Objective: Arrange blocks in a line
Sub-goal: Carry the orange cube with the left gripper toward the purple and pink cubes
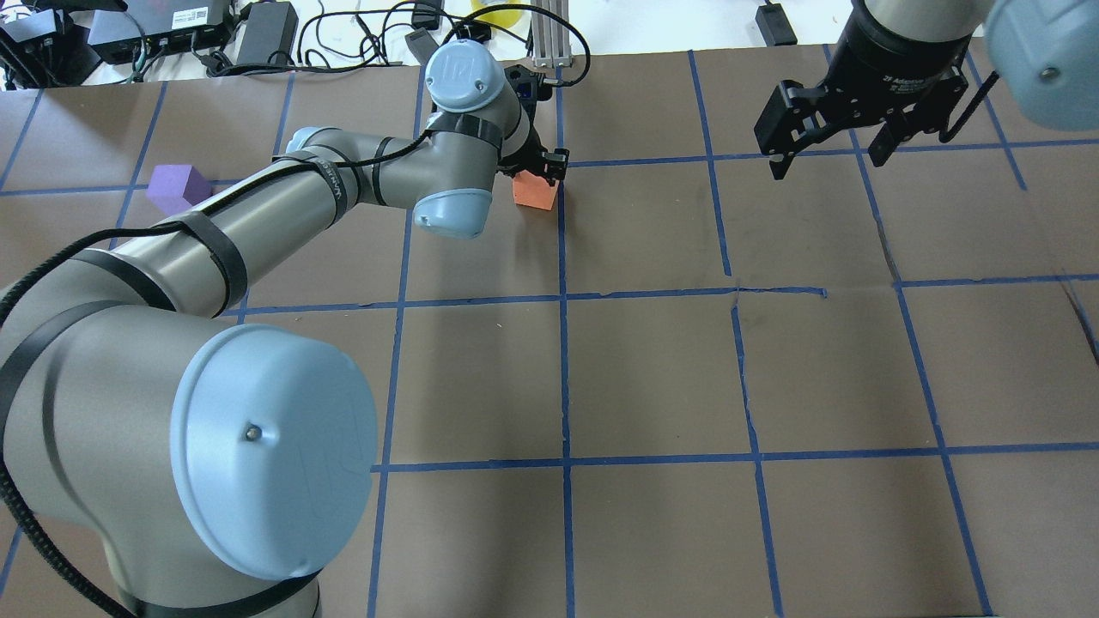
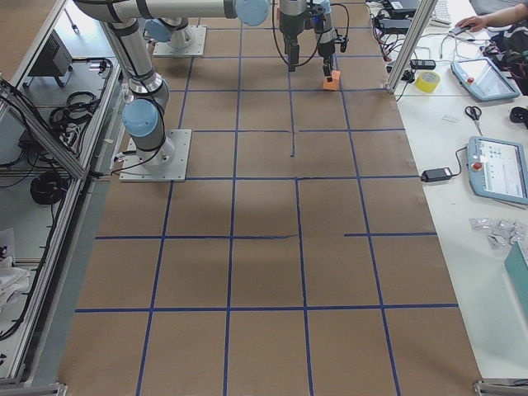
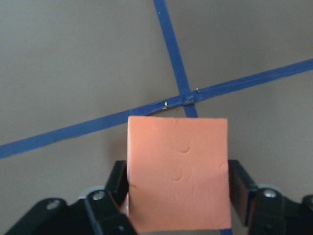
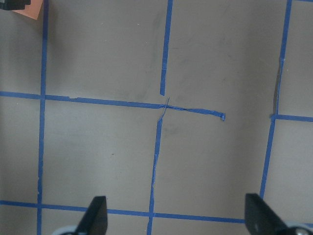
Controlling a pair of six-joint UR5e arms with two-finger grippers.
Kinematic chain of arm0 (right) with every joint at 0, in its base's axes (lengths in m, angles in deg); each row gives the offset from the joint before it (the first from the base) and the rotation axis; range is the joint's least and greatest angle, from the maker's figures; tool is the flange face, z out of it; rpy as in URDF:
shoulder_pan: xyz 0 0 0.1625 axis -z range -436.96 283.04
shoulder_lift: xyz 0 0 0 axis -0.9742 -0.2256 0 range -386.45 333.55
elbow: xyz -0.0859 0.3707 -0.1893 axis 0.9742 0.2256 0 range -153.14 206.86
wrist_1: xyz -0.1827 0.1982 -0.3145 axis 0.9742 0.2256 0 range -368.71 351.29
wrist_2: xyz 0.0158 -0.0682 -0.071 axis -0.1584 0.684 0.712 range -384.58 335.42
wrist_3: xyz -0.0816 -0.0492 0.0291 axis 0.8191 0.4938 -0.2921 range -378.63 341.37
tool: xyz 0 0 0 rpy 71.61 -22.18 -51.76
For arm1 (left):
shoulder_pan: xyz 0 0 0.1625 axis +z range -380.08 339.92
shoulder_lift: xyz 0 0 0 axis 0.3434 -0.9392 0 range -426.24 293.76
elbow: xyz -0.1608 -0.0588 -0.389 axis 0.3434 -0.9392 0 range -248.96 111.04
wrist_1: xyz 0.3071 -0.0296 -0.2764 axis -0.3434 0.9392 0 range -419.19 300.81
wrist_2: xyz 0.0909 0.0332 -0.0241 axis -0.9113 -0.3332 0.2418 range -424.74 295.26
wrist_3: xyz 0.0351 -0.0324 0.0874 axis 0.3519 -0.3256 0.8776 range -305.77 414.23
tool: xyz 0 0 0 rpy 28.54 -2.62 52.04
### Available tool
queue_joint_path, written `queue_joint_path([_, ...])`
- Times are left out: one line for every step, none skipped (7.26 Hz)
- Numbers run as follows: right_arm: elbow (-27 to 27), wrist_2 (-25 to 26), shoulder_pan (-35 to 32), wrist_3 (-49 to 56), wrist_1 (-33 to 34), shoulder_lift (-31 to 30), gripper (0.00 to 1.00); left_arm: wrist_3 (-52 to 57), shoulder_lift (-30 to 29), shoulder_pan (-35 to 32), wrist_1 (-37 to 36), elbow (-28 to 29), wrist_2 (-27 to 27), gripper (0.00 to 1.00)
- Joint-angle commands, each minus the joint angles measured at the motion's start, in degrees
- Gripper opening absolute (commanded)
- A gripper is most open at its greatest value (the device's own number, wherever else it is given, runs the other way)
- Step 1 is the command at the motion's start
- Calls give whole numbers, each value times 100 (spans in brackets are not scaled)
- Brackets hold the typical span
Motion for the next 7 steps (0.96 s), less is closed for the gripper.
queue_joint_path([-9, -11, -10, -1, -2, -17, 100, 102, 256, 190, 576, -153, -817, 0])
queue_joint_path([-9, -11, -1, -1, -2, -8, 100, 138, 510, 575, 841, -154, -728, 0])
queue_joint_path([-26, -11, -10, -1, -2, -8, 100, 147, 826, 1022, 1426, -154, -614, 0])
queue_joint_path([-70, -2, -10, -1, -2, -17, 100, 164, 1055, 1488, 1702, -189, -334, 0])
queue_joint_path([-79, 6, -1, -1, -2, -17, 100, 382, 1249, 1954, 2044, -189, -305, 0])
queue_joint_path([-97, -2, -1, 16, 7, -34, 100, 1289, 1433, 2454, 2334, -198, -322, 0])
queue_joint_path([-106, 6, -1, 16, 7, -34, 100, 1951, 1557, 3025, 2668, -241, -314, 0])
